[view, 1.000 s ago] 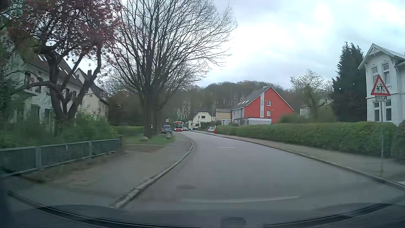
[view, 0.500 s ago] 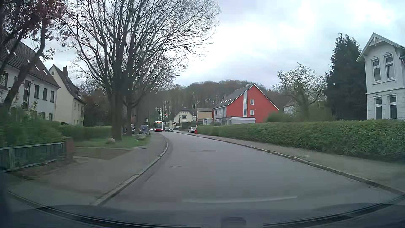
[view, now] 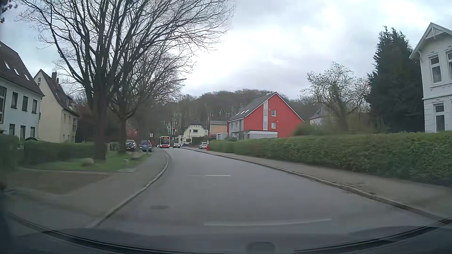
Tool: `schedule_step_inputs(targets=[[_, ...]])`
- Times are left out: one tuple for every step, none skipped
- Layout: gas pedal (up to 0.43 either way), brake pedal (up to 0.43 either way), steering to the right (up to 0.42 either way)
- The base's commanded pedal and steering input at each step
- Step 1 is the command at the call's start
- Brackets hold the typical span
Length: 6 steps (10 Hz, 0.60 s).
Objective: Follow the waypoints while adhering to traffic rules and regulations
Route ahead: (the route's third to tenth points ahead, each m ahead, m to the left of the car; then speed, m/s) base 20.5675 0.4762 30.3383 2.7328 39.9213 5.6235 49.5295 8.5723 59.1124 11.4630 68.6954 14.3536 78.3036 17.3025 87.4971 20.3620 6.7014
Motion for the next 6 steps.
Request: schedule_step_inputs(targets=[[0.13,0.0,0.02],[0.087,0.0,0.017],[0.008,0.0,0.017],[0.0,0.0,0.015],[0.0,0.0,0.011],[0.0,0.0,0.005]])
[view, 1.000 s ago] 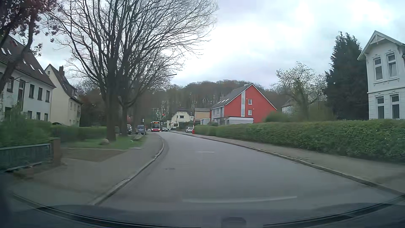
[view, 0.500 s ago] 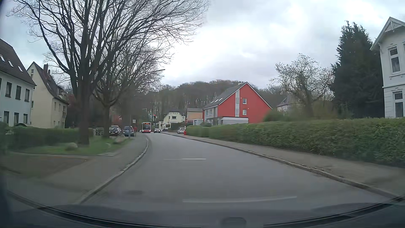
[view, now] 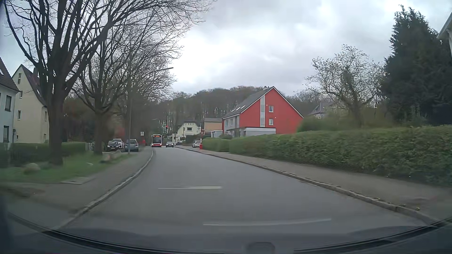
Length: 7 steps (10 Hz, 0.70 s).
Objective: Follow the waypoints while adhering to traffic rules and regulations
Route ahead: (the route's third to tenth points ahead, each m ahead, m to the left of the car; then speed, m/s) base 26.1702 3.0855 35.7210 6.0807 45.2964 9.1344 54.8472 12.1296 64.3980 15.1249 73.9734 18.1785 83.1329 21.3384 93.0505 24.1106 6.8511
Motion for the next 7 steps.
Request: schedule_step_inputs(targets=[[0.0,0.006,0.004],[0.0,0.006,0.002],[0.0,0.006,-0.006],[0.0,0.0,-0.014],[0.0,0.0,-0.025],[0.0,0.0,-0.033],[0.0,0.0,-0.039]])
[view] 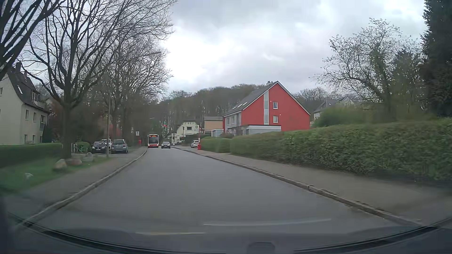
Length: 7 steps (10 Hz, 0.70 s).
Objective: Follow the waypoints while adhering to traffic rules and regulations
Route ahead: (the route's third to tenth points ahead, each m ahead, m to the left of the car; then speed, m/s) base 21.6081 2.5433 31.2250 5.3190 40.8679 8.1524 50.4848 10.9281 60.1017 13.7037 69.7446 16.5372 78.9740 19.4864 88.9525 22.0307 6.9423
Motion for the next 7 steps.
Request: schedule_step_inputs(targets=[[0.0,0.0,-0.046],[0.0,0.0,-0.053],[0.0,0.0,-0.057],[0.0,0.0,-0.06],[0.0,0.0,-0.066],[0.0,0.0,-0.069],[0.0,0.0,-0.071]])
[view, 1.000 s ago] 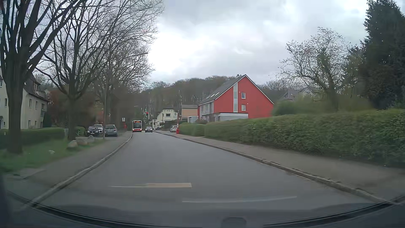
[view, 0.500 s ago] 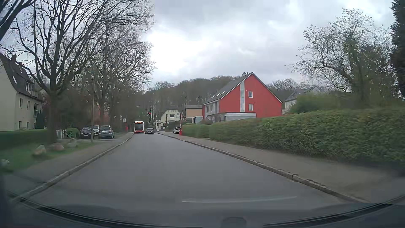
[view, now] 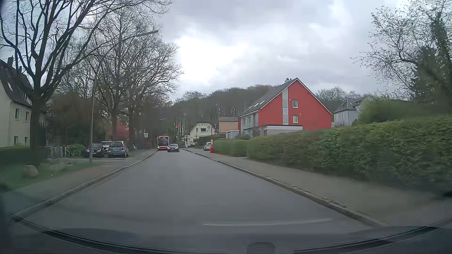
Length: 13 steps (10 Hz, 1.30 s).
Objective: Follow the waypoints while adhering to traffic rules and regulations
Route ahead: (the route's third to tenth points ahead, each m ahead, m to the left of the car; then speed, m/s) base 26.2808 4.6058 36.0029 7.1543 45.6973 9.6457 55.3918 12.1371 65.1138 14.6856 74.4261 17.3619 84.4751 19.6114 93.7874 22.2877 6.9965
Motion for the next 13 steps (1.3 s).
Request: schedule_step_inputs(targets=[[0.0,0.0,-0.073],[0.0,0.0,-0.074],[0.0,0.006,-0.074],[0.0,0.006,-0.074],[0.0,0.006,-0.074],[0.0,0.0,-0.073],[0.0,0.0,-0.069],[0.0,0.006,-0.062],[0.0,0.0,-0.053],[0.0,0.0,-0.046],[0.0,0.0,-0.041],[0.0,0.0,-0.039],[0.0,0.0,-0.039]])
